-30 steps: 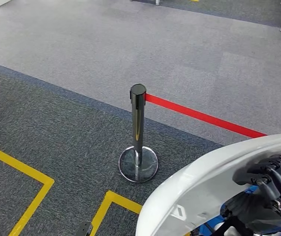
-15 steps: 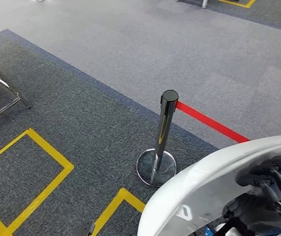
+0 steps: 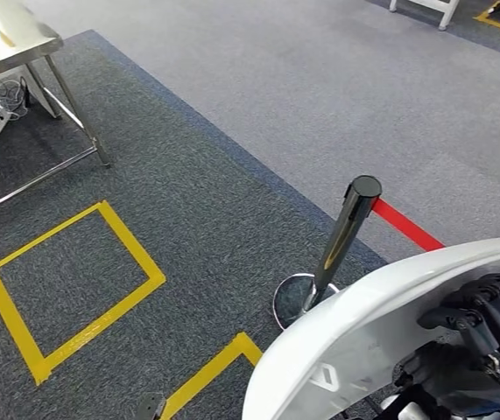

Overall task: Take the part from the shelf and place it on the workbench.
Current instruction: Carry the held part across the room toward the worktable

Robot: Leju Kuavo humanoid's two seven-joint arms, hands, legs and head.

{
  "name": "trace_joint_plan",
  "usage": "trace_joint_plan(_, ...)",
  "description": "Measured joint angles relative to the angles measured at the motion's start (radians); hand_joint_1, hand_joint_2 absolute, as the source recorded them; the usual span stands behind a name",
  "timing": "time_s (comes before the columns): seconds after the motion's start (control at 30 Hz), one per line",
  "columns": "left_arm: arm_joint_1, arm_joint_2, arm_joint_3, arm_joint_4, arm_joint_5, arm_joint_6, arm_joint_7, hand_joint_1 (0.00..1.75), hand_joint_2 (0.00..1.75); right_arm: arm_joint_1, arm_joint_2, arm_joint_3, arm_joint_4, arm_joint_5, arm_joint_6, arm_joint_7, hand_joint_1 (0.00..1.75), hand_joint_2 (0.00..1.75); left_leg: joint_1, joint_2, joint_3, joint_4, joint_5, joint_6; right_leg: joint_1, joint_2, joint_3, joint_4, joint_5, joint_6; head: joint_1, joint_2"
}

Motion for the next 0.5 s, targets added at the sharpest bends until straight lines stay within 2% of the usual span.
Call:
trace_joint_plan(0.03, 0.001, 0.000, 0.000, 0.000, 0.000, 0.000, 0.000, 0.00, 1.75, -0.001, 0.000, 0.000, 0.000, 0.000, 0.000, 0.000, 1.75, 1.75, 0.003, -0.010, 0.003, -0.005, 0.001, 0.006, -0.002, 0.015, -0.001, 0.007, -0.008, 0.005, 0.002, 0.000)
trace_joint_plan(0.07, 0.002, 0.000, 0.000, 0.000, 0.000, 0.000, -0.001, 0.00, 1.75, -0.002, -0.001, 0.001, 0.000, 0.000, 0.000, 0.000, 1.75, 1.75, 0.006, -0.021, 0.007, -0.009, 0.003, 0.012, -0.003, 0.040, -0.012, 0.032, -0.024, 0.009, 0.004, 0.000)
trace_joint_plan(0.13, 0.000, -0.002, 0.000, 0.000, 0.000, -0.001, -0.001, 0.00, 1.75, -0.003, -0.002, 0.001, 0.000, 0.000, 0.000, 0.000, 1.75, 1.75, 0.010, -0.041, 0.010, -0.013, 0.004, 0.020, -0.005, 0.099, -0.071, 0.147, -0.076, 0.014, 0.010, 0.000)
trace_joint_plan(0.17, -0.001, -0.003, 0.000, 0.000, 0.000, -0.001, -0.001, 0.00, 1.75, -0.003, -0.002, 0.001, 0.001, 0.000, 0.000, 0.000, 1.75, 1.75, 0.009, -0.054, 0.010, -0.012, 0.004, 0.022, -0.004, 0.112, -0.112, 0.219, -0.101, 0.014, 0.011, 0.000)
trace_joint_plan(0.2, -0.002, -0.004, 0.000, 0.000, 0.000, -0.001, -0.001, 0.00, 1.75, -0.003, -0.002, 0.001, 0.001, 0.000, 0.000, 0.000, 1.75, 1.75, 0.009, -0.067, 0.011, -0.012, 0.003, 0.023, -0.004, 0.116, -0.147, 0.273, -0.110, 0.014, 0.012, 0.000)
trace_joint_plan(0.23, -0.001, -0.005, 0.000, 0.000, 0.000, -0.001, -0.001, 0.00, 1.75, -0.003, -0.002, 0.001, 0.002, 0.000, 0.000, 0.000, 1.75, 1.75, 0.009, -0.081, 0.013, -0.012, 0.002, 0.024, -0.004, 0.118, -0.167, 0.291, -0.100, 0.013, 0.012, 0.000)
trace_joint_plan(0.27, -0.001, -0.005, 0.000, 0.000, 0.000, -0.001, -0.001, 0.00, 1.75, -0.003, -0.002, 0.001, 0.002, 0.000, 0.000, 0.000, 1.75, 1.75, 0.009, -0.096, 0.015, -0.012, 0.001, 0.024, -0.004, 0.120, -0.166, 0.268, -0.069, 0.012, 0.012, 0.000)
trace_joint_plan(0.3, -0.002, -0.006, 0.000, 0.000, 0.000, -0.001, -0.001, 0.00, 1.75, -0.003, -0.002, 0.002, 0.002, 0.000, 0.000, 0.000, 1.75, 1.75, 0.009, -0.112, 0.018, -0.011, -0.001, 0.022, -0.005, 0.128, -0.147, 0.209, -0.025, 0.010, 0.012, 0.000)
trace_joint_plan(0.33, -0.002, -0.006, 0.000, 0.000, 0.000, -0.001, -0.001, 0.00, 1.75, -0.004, -0.002, 0.002, 0.002, 0.000, 0.000, 0.000, 1.75, 1.75, 0.010, -0.127, 0.020, -0.011, -0.002, 0.020, -0.007, 0.148, -0.120, 0.141, 0.013, 0.007, 0.012, 0.000)
trace_joint_plan(0.37, -0.003, -0.006, 0.000, 0.000, 0.000, -0.001, -0.001, 0.00, 1.75, -0.004, -0.002, 0.002, 0.002, 0.000, 0.000, 0.000, 1.75, 1.75, 0.010, -0.140, 0.020, -0.007, -0.005, 0.016, -0.010, 0.171, -0.091, 0.077, 0.038, 0.004, 0.012, 0.000)
trace_joint_plan(0.4, -0.004, -0.006, 0.000, 0.000, 0.000, -0.002, -0.001, 0.00, 1.75, -0.004, -0.002, 0.002, 0.003, 0.000, 0.000, 0.000, 1.75, 1.75, 0.011, -0.152, 0.016, -0.005, -0.006, 0.010, -0.011, 0.191, -0.072, 0.036, 0.049, 0.000, 0.012, 0.000)
trace_joint_plan(0.43, -0.004, -0.006, 0.000, 0.000, 0.001, -0.002, -0.001, 0.00, 1.75, -0.005, -0.003, 0.002, 0.003, 0.000, 0.000, 0.000, 1.75, 1.75, 0.013, -0.163, 0.012, -0.004, -0.005, 0.004, -0.011, 0.202, -0.063, 0.020, 0.047, -0.005, 0.011, 0.000)
trace_joint_plan(0.5, -0.002, -0.005, 0.000, 0.000, 0.002, -0.002, -0.001, 0.00, 1.75, -0.007, -0.003, 0.003, 0.004, 0.000, 0.000, 0.000, 1.75, 1.75, 0.018, -0.180, 0.005, -0.005, -0.003, -0.009, -0.009, 0.186, -0.057, 0.013, 0.046, -0.016, 0.011, 0.000)
